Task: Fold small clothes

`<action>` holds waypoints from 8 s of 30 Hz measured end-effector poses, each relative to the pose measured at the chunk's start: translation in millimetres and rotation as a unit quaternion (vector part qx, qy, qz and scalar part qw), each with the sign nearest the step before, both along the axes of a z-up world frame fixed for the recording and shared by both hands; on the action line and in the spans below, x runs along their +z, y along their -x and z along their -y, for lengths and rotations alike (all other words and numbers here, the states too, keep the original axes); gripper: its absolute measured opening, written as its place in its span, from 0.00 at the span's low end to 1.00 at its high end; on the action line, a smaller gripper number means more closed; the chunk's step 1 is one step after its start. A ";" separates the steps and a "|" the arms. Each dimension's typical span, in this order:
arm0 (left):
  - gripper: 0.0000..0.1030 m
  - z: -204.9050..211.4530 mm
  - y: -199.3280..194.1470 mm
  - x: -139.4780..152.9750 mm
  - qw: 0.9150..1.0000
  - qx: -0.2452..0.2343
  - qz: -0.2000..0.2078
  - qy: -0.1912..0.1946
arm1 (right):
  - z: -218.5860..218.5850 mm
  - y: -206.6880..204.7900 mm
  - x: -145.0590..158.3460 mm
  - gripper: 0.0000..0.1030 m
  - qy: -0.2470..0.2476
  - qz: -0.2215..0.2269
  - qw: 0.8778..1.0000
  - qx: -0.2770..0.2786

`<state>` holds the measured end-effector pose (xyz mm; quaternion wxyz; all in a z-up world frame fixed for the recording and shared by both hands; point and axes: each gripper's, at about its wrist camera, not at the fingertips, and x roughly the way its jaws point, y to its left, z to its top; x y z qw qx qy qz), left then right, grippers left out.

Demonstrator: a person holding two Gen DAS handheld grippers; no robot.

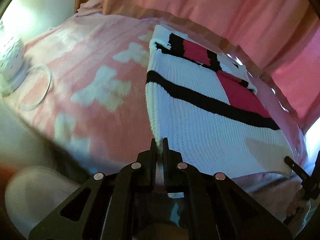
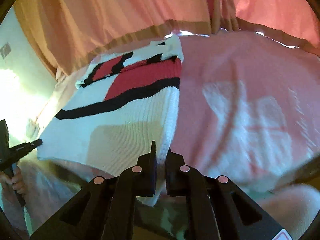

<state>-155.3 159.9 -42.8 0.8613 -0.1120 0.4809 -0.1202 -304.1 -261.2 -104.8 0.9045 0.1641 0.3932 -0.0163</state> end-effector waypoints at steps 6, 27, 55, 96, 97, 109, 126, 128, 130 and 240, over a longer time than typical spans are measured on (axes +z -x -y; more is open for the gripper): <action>0.04 -2.3 81.0 -5.7 0.999 -0.025 -0.025 0.017 | -9.1 71.4 -9.2 0.06 0.005 -0.052 0.999 0.007; 0.04 103.0 -222.3 23.9 0.990 0.062 0.049 -0.119 | 86.4 -227.5 46.0 0.06 -0.063 -0.031 0.997 -0.041; 0.47 144.5 -269.0 -33.0 0.985 -0.079 0.038 -0.147 | 64.3 -289.2 2.2 0.48 0.052 -0.063 0.996 0.034; 0.53 108.0 -207.7 -2.7 0.992 -0.056 0.045 -0.103 | 68.5 -195.4 -1.4 0.44 0.026 -0.064 0.997 0.022; 0.53 101.0 -192.4 -12.3 0.993 -0.049 0.034 -0.104 | 65.0 -183.4 -12.5 0.44 0.019 -0.072 0.997 0.023; 0.15 76.4 -165.8 -55.4 0.990 -0.020 -0.025 -0.135 | 81.5 -151.5 -13.6 0.06 0.066 -0.069 0.995 -0.041; 0.53 143.2 -226.6 12.2 0.987 -0.061 0.067 -0.133 | 77.2 -246.1 35.6 0.49 0.054 -0.025 0.998 -0.001; 0.54 157.4 -256.4 2.6 0.985 -0.057 0.059 -0.151 | 79.6 -280.7 29.2 0.49 0.065 -0.040 0.997 -0.001; 0.53 164.2 -285.6 -12.9 0.987 -0.051 0.032 -0.150 | 81.5 -305.7 16.1 0.49 0.064 -0.054 0.997 -0.001; 0.22 116.1 -239.2 56.2 0.994 -0.071 -0.046 0.075 | 117.1 -228.6 118.7 0.16 -0.023 0.018 1.000 0.002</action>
